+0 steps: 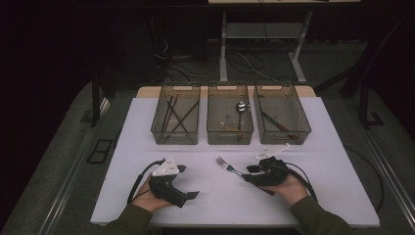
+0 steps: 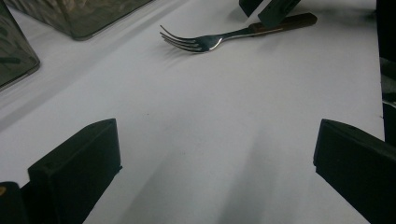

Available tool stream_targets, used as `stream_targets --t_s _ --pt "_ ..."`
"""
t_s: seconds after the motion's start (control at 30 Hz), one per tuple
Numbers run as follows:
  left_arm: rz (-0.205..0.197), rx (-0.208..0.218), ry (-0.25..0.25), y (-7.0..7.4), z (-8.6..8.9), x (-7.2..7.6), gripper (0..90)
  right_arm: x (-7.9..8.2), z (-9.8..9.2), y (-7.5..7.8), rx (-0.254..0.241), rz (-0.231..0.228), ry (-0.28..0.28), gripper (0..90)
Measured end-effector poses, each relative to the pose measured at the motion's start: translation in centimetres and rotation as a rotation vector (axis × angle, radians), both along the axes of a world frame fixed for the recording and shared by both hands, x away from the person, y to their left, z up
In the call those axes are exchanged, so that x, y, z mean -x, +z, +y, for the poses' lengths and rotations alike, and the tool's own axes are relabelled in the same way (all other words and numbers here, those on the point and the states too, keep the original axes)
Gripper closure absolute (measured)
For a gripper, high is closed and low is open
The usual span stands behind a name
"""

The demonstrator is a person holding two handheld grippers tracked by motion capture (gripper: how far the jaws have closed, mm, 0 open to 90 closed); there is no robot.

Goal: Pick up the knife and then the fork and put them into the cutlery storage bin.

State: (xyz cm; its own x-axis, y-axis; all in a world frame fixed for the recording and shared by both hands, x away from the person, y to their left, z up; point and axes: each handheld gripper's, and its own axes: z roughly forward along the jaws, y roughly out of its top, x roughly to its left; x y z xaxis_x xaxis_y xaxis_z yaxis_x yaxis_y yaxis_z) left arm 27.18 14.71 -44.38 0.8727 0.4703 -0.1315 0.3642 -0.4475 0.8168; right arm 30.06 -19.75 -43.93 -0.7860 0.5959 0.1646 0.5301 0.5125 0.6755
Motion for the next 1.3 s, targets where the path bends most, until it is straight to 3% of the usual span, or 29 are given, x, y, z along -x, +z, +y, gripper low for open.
stream_targets --t_s 0.33,0.57,0.97,1.3 --pt "0.0 -0.001 0.0 0.0 0.0 0.0 0.0 0.0 1.2 -0.6 0.048 -0.02 0.023 70.0" --pt "0.0 0.0 0.0 0.0 0.0 0.0 0.0 0.4 1.5 -0.8 0.084 -0.067 0.033 72.0" --pt "0.002 0.001 0.001 0.0 0.0 0.0 0.0 0.6 1.5 -0.8 0.083 -0.073 0.028 71.6" --pt "0.002 -0.002 0.0 0.0 0.0 0.0 0.0 0.6 1.3 -0.9 0.089 -0.09 0.042 77.5"
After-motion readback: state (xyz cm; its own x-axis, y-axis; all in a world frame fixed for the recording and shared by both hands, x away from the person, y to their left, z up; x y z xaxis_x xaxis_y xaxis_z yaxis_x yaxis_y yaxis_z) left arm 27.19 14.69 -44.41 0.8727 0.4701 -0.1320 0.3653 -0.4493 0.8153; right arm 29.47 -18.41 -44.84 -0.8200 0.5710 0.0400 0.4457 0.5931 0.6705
